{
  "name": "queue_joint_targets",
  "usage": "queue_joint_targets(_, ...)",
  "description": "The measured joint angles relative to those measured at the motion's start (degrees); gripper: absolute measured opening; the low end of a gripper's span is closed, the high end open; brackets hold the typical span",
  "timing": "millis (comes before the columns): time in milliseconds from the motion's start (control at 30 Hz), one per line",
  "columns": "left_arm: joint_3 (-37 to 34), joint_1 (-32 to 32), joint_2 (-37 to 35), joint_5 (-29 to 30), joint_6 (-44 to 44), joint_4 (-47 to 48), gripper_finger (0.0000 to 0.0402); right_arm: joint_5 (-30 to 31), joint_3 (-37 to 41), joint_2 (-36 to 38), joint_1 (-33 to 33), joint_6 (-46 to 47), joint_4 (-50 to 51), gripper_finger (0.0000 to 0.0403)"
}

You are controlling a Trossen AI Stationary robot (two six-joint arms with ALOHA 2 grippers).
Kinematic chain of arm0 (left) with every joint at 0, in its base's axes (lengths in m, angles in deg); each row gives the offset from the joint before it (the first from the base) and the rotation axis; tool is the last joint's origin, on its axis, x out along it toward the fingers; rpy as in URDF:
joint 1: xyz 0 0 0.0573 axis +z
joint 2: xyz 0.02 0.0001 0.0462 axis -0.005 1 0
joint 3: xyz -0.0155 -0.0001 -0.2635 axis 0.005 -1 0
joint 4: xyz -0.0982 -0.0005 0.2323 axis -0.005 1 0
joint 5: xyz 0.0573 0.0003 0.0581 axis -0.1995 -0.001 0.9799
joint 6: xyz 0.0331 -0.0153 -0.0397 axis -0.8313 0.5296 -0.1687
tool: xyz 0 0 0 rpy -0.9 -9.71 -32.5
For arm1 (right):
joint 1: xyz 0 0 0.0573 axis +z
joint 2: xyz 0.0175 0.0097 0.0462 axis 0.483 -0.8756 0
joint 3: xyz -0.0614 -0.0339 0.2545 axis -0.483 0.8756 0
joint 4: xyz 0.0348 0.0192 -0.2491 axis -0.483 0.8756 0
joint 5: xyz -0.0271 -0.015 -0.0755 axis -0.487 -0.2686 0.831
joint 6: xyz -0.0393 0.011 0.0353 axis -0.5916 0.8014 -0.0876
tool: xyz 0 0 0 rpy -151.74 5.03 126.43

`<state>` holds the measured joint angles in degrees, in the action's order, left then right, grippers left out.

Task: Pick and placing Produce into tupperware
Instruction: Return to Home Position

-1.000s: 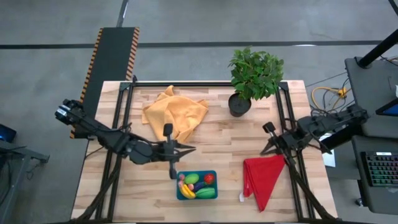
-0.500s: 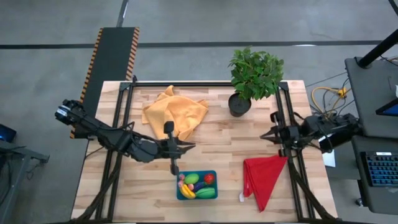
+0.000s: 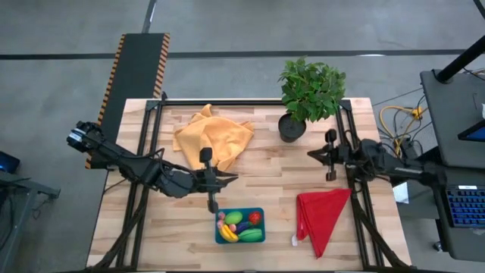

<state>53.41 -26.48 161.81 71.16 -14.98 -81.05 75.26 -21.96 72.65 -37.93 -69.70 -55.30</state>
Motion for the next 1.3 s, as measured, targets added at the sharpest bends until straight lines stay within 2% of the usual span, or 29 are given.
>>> queue_joint_targets(133, -0.31, 0.09, 0.0, -0.03, 0.45, -0.09, 0.0006, -10.96, 0.52, -0.11, -7.83, 3.92, 0.15, 0.0009)
queue_joint_targets(233, -1.07, 0.39, 0.0, -0.21, 1.51, -0.04, 0.0006, -13.79, 1.36, -0.77, -11.37, 5.28, 0.57, 0.0009)
queue_joint_targets(500, -3.36, 1.16, 0.0, -0.13, 1.68, -3.06, 0.0006, -13.79, 1.36, -2.39, -12.03, 5.85, 0.54, 0.0009)
queue_joint_targets(967, -3.32, 1.51, -0.33, 0.05, 1.62, -3.14, 0.0006, -12.16, 1.36, -2.2, -4.14, 6.67, 0.54, 0.0009)
queue_joint_targets(1167, -3.4, 1.84, -0.48, 0.04, 1.66, -3.13, 0.0006, -5.18, 1.32, -2.19, -0.16, 6.0, 0.19, 0.0009)
queue_joint_targets(1300, -3.45, 2.2, -0.5, 0.01, 1.66, -3.1, 0.0006, -3.04, 1.22, -2.23, 1.6, 5.27, 0.43, 0.0009)
